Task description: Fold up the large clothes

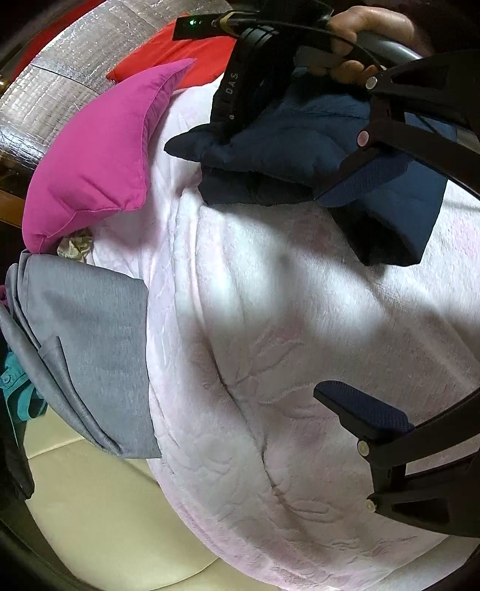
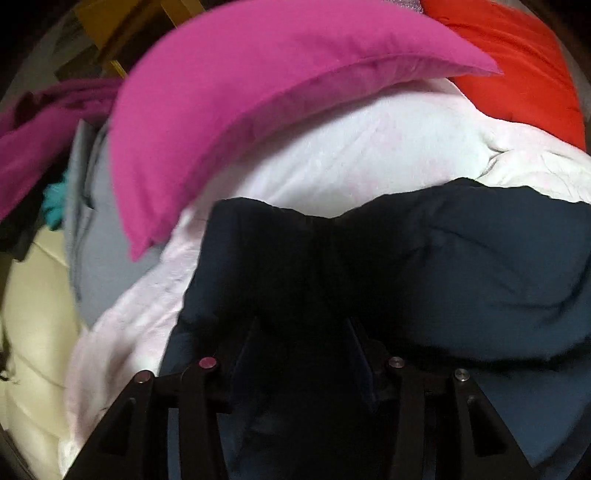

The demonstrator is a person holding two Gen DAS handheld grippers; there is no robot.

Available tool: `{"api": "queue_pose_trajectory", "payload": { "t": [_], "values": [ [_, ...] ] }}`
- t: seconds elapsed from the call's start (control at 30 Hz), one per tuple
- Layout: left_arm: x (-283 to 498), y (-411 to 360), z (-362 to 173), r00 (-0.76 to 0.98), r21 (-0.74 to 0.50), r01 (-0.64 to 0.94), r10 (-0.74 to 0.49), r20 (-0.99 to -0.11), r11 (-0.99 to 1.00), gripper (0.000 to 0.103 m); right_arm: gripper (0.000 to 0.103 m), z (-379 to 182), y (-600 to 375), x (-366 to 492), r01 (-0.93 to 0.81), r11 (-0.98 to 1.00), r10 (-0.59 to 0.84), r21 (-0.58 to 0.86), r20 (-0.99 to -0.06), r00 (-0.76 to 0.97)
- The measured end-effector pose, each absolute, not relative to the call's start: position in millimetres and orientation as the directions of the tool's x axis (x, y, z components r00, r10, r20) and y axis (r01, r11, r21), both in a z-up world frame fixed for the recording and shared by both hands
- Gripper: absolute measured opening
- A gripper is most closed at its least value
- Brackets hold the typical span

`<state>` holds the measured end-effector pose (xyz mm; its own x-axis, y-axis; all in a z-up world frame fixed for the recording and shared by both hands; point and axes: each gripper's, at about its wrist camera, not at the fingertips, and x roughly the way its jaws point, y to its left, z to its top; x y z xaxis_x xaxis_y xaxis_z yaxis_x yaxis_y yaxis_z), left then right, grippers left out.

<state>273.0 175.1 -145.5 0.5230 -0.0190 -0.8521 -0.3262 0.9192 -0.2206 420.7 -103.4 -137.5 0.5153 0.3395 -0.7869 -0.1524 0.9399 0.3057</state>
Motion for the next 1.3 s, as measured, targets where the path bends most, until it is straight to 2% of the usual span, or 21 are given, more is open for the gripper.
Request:
{"api": "queue_pose_trajectory", "payload": {
  "t": [0.2, 0.33, 0.5, 0.57, 0.67, 0.73, 0.77, 0.83, 0.87, 1.0, 1.1, 1.23, 1.3],
  "values": [
    [272.3, 166.0, -137.4, 0.560, -0.248, -0.268, -0.059, -0.827, 0.931, 0.095, 0.051, -108.0, -142.7, 381.6, -0.192, 0.889, 0.445, 0.416, -0.685, 0.577],
    [268.0, 145.9, -129.7, 0.590, -0.241, -0.176, -0.094, -0.802, 0.954, 0.095, 0.051, -85.9, -201.0, 329.6, -0.197, 0.882, 0.445, 0.428, -0.620, 0.646],
    [268.2, 130.9, -133.6, 0.577, -0.214, -0.140, -0.097, -0.811, 0.967, 0.095, 0.050, -89.7, -305.2, 251.6, -0.090, 0.893, 0.368, 0.442, -0.599, 0.711],
    [270.2, 127.8, -138.6, 0.558, -0.193, -0.147, -0.080, -0.826, 0.970, 0.095, 0.044, -95.0, -340.2, 226.9, -0.030, 0.900, 0.319, 0.434, -0.610, 0.725],
    [272.0, 122.9, -149.5, 0.525, -0.127, -0.155, -0.027, -0.851, 0.980, 0.095, 0.043, -110.9, -383.6, 199.2, 0.051, 0.881, 0.285, 0.471, -0.612, 0.738],
    [273.1, 120.0, -157.0, 0.503, -0.101, -0.142, -0.016, -0.864, 0.985, 0.095, 0.042, -129.1, -403.8, 192.8, 0.113, 0.862, 0.264, 0.494, -0.627, 0.733],
    [272.6, 118.5, -159.9, 0.495, -0.088, -0.133, -0.011, -0.869, 0.987, 0.095, 0.039, -141.1, -410.8, 193.6, 0.136, 0.858, 0.256, 0.495, -0.643, 0.722],
    [272.1, 117.7, -162.4, 0.493, -0.073, -0.122, -0.003, -0.870, 0.990, 0.096, 0.023, -161.6, -421.6, 197.3, 0.154, 0.839, 0.276, 0.522, -0.652, 0.707],
    [271.3, 117.5, -161.8, 0.493, -0.066, -0.117, 0.000, -0.870, 0.991, 0.096, 0.022, -163.0, -428.3, 194.4, 0.157, 0.827, 0.285, 0.540, -0.644, 0.710],
    [267.4, 119.4, -152.2, 0.522, -0.056, -0.104, 0.006, -0.853, 0.993, 0.096, 0.024, -149.5, -430.4, 194.2, 0.152, 0.817, 0.293, 0.557, -0.627, 0.722],
    [261.2, 120.4, -134.9, 0.595, -0.050, -0.114, 0.028, -0.803, 0.992, 0.096, 0.026, -131.1, -427.5, 189.9, 0.110, 0.822, 0.288, 0.559, -0.575, 0.766],
    [257.8, 117.5, -124.3, 0.636, -0.131, -0.072, -0.056, -0.770, 0.989, 0.096, 0.026, -119.7, -435.8, 208.6, 0.131, 0.816, 0.256, 0.562, -0.556, 0.791],
    [259.7, 114.2, -129.0, 0.624, -0.122, -0.061, -0.057, -0.779, 0.991, 0.096, 0.026, -126.9, -439.4, 223.2, 0.159, 0.812, 0.240, 0.561, -0.570, 0.786]
  ]
}}
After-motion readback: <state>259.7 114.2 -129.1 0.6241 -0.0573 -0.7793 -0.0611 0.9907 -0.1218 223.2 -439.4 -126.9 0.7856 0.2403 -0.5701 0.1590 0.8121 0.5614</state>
